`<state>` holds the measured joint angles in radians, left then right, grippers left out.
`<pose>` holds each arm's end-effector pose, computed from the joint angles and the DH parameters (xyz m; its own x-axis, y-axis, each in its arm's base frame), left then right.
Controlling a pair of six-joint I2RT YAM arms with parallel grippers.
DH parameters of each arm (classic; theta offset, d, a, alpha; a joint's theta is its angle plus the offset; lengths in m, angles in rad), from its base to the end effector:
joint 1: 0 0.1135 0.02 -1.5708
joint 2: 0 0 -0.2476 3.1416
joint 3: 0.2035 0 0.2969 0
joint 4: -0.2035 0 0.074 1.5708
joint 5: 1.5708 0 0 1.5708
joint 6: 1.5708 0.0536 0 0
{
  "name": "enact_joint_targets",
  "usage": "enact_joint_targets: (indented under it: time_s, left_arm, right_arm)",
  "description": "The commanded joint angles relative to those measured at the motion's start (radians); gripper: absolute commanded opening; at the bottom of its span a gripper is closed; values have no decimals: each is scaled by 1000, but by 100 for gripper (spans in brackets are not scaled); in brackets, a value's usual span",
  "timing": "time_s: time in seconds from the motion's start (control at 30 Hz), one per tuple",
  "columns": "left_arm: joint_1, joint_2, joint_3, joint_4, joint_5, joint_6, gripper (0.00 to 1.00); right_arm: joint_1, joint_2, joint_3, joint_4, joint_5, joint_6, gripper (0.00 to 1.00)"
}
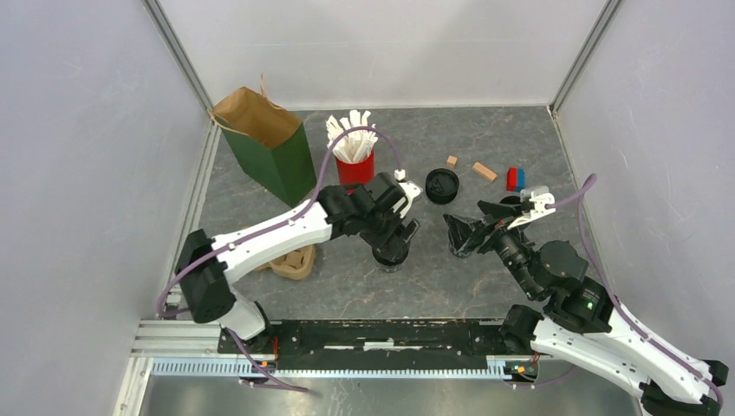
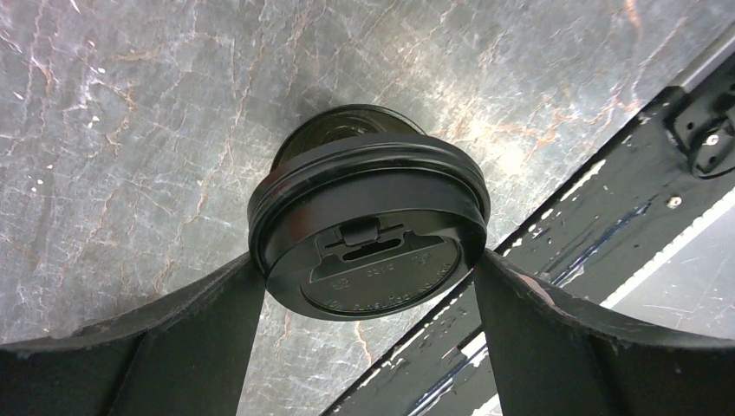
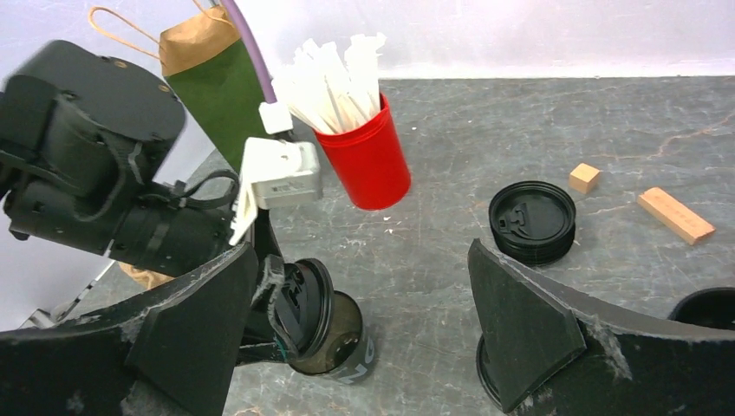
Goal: Pack the takeout coffee
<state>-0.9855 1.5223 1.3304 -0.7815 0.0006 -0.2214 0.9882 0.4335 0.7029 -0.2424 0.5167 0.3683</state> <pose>0.2081 -0.3140 0.2588 -0.6287 0.5511 -0.5487 0.7131 0.6900 -0.1240 0.1212 0.1359 0.3560 -0.1497 0.3417 -0.9278 -0.4292 0.8229 0.3723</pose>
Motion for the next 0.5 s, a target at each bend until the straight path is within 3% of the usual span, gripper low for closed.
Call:
enact_joint_targets:
  time_s: [0.0,0.47]
  left_arm:
    - [-2,70,97,-98,-19,-29,93]
    - [-1,205,200,-191,9,5,95]
  right_arm:
    - [4,-25,6,-22,38,-38,98]
    - [3,-59,9,-45,64,-42,98]
